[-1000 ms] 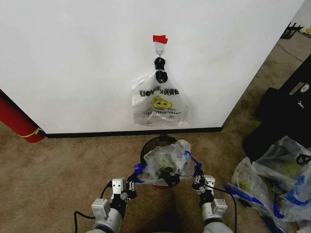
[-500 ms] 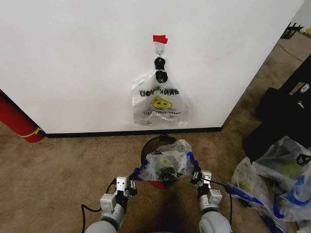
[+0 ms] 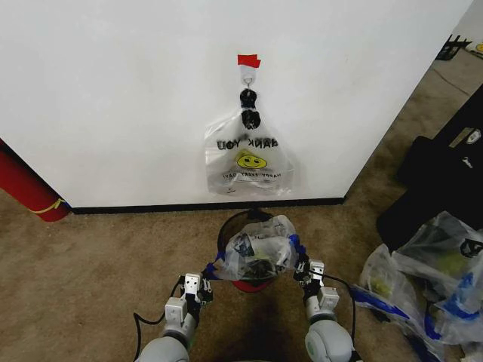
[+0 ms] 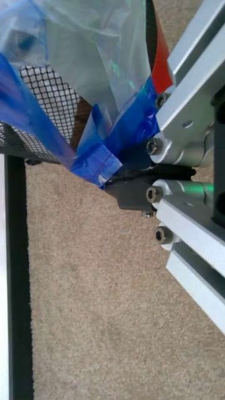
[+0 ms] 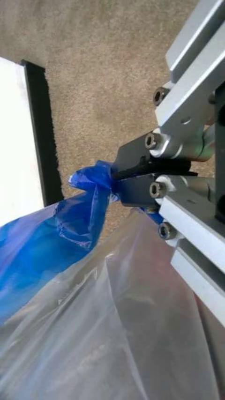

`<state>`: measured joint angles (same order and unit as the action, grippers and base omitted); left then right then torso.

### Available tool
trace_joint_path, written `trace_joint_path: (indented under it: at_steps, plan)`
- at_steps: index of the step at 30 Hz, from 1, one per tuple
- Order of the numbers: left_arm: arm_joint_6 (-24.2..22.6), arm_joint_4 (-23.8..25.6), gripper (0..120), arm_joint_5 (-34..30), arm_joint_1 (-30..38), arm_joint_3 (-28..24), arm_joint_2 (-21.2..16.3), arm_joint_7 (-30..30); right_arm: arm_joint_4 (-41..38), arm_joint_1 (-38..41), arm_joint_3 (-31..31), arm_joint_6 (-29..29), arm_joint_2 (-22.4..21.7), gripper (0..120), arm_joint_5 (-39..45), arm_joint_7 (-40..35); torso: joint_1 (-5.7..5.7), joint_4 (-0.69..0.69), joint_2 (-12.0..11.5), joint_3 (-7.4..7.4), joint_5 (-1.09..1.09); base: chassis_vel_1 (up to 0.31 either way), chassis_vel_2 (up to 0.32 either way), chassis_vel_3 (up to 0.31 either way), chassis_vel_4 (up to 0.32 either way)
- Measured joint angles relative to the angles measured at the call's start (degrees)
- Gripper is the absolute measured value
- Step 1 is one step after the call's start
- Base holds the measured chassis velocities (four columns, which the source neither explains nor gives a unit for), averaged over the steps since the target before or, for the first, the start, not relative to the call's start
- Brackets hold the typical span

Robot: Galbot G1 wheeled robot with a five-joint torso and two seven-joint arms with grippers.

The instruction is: Pick up the garbage bag from the wall and place it over the trash bin.

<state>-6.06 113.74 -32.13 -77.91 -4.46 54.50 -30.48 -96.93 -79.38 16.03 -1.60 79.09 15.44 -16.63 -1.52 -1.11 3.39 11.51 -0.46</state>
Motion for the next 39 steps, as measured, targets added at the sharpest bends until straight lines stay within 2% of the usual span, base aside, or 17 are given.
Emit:
trace_joint_path:
  at_steps: [5,9,14,19,21,24,27,30,39]
  plan:
    - [0.1,2.1,3,0.0,-1.5,0.3,-0.4,0.3,-0.8,-1.3,0.5,-1.7,0.0,0,-1.0,0.4,0.00,0.01,0.0,0.00,0.00,0.000,0.000,0.000,0.000]
    - [0.1,5.3,19,1.5,-3.2,0.9,-1.6,0.2,-2.6,-3.7,1.1,-5.0,-0.5,0,-3.7,1.5,0.00,0.01,0.0,0.00,0.01,0.000,0.000,0.000,0.000]
    - [0.1,8.1,36,3.9,-5.0,1.3,-2.5,-0.4,-5.0,-6.0,2.1,-7.5,-1.0,8,-5.4,2.5,0.00,0.00,0.0,0.00,0.00,0.000,0.000,0.000,0.000]
    - [0.1,10.5,56,5.4,-7.7,1.4,-3.1,-0.4,-6.9,-8.4,3.7,-9.5,-1.3,28,-7.4,3.2,0.00,0.01,0.0,0.00,0.00,0.000,0.000,0.000,0.000]
    - [0.1,10.7,59,5.6,-8.0,1.5,-3.1,-0.4,-7.0,-8.7,3.9,-9.7,-1.4,30,-7.7,3.2,0.00,0.01,0.0,0.00,0.00,0.000,0.000,0.000,0.000]
    - [0.3,11.7,74,6.2,-9.6,2.2,-3.2,-0.8,-7.4,-10.2,4.8,-11.2,-1.3,45,-9.3,3.8,0.00,0.00,0.0,0.00,0.00,0.000,0.000,0.000,0.000]
    - [0.5,12.5,81,6.3,-10.6,2.7,-3.4,-1.0,-7.6,-11.0,5.2,-12.3,-1.2,52,-9.4,4.3,0.00,0.00,0.0,0.00,0.00,0.000,0.000,0.000,0.000]
    - [2.2,14.2,95,6.8,-12.4,4.9,-3.2,-0.9,-7.9,-12.5,7.3,-15.9,-0.7,67,-9.6,7.6,0.00,0.01,0.0,0.00,0.00,0.000,0.000,0.000,0.000]
    - [5.4,19.3,100,6.3,-14.6,9.1,-2.8,-0.9,-12.9,-16.0,11.0,-22.5,-0.1,98,-9.1,11.9,0.00,0.02,0.0,0.00,0.00,0.000,0.000,0.000,0.000]
